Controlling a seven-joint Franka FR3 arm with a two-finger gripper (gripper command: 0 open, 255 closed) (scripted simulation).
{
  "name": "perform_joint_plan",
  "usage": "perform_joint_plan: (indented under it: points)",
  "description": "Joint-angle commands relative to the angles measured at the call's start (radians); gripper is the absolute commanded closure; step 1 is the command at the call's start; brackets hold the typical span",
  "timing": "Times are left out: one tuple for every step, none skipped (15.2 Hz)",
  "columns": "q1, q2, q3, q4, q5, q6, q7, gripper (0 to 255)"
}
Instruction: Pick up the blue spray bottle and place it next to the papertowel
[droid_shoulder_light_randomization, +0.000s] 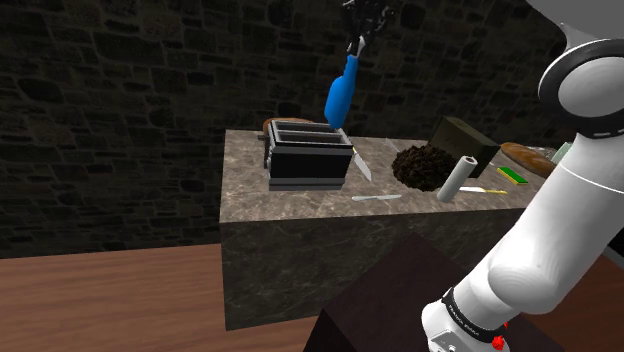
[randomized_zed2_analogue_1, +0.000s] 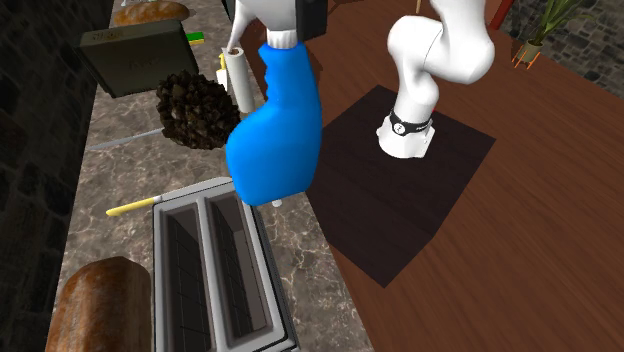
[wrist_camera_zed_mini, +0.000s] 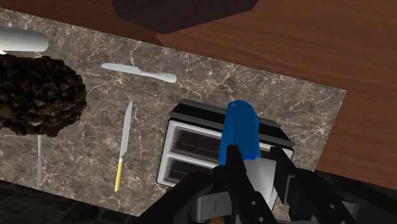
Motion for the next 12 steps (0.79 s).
perform_joint_plan:
  points:
    - [-0.03,-0.063,-0.02,-0.081,0.009,0.021,-0.045,255]
    - [-0.044,-0.091,-0.032,-0.116,0.012,0.03,-0.069,255]
    - [-0.057,-0.117,-0.044,-0.149,0.014,0.038,-0.093,255]
    - [-0.07,-0.141,-0.056,-0.178,0.016,0.045,-0.118,255]
    - [-0.082,-0.163,-0.069,-0.206,0.016,0.052,-0.142,255]
    - [-0.093,-0.184,-0.082,-0.231,0.016,0.057,-0.167,255]
    - [-0.105,-0.203,-0.095,-0.254,0.015,0.062,-0.191,255]
    - [-0.116,-0.222,-0.108,-0.275,0.014,0.067,-0.216,255]
    - [-0.126,-0.238,-0.122,-0.295,0.012,0.071,-0.241,255]
    - [-0.137,-0.254,-0.136,-0.312,0.009,0.075,-0.266,255]
    - [-0.147,-0.268,-0.15,-0.329,0.007,0.078,-0.291,255]
    - [-0.157,-0.281,-0.165,-0.343,0.003,0.081,-0.316,255]
